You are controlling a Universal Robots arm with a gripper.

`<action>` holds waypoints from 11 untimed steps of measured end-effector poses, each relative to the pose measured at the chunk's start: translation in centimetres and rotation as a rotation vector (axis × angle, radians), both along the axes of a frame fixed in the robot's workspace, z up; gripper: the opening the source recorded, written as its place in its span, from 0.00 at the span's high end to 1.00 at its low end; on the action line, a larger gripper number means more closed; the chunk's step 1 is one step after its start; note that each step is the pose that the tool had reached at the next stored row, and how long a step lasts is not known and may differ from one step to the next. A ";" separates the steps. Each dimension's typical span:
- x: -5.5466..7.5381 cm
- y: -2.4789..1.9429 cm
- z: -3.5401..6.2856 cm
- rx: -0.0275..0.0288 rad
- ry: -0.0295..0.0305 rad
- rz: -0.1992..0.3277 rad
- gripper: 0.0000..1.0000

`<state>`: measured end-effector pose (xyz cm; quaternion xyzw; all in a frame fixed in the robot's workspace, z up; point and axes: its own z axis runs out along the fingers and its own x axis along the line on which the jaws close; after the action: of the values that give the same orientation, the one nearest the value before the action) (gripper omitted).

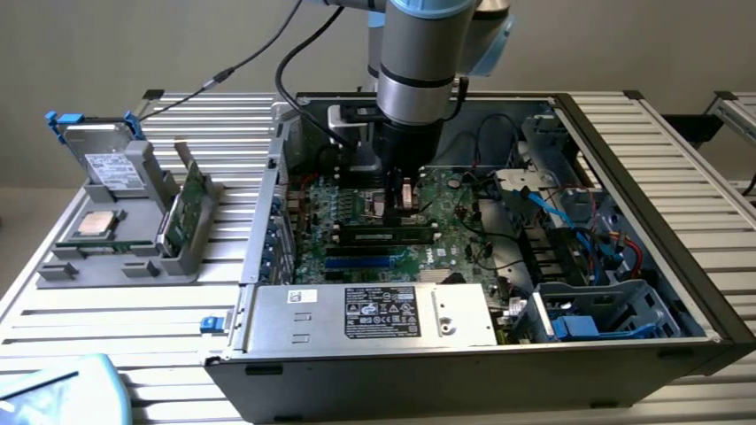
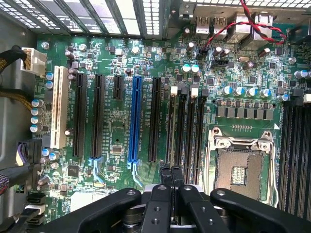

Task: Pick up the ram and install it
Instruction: 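Insert the ram into the slot, then press down the ram until it locks into place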

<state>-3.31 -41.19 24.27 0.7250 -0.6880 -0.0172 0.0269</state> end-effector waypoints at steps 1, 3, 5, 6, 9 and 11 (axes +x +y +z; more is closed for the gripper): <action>0.0 0.00 0.00 0.0000 0.0000 0.000 0.89; 0.0 0.00 0.00 0.0000 0.0000 0.000 0.89; 0.0 0.00 0.00 0.0000 0.0000 0.000 0.89; 0.0 0.00 0.00 0.0001 0.0000 0.000 0.89; 0.0 0.00 0.00 0.0000 0.0000 0.000 0.89; 0.0 0.00 0.00 0.0000 0.0000 0.000 0.89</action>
<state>-3.30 -41.19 24.27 0.7251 -0.6880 -0.0171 0.0269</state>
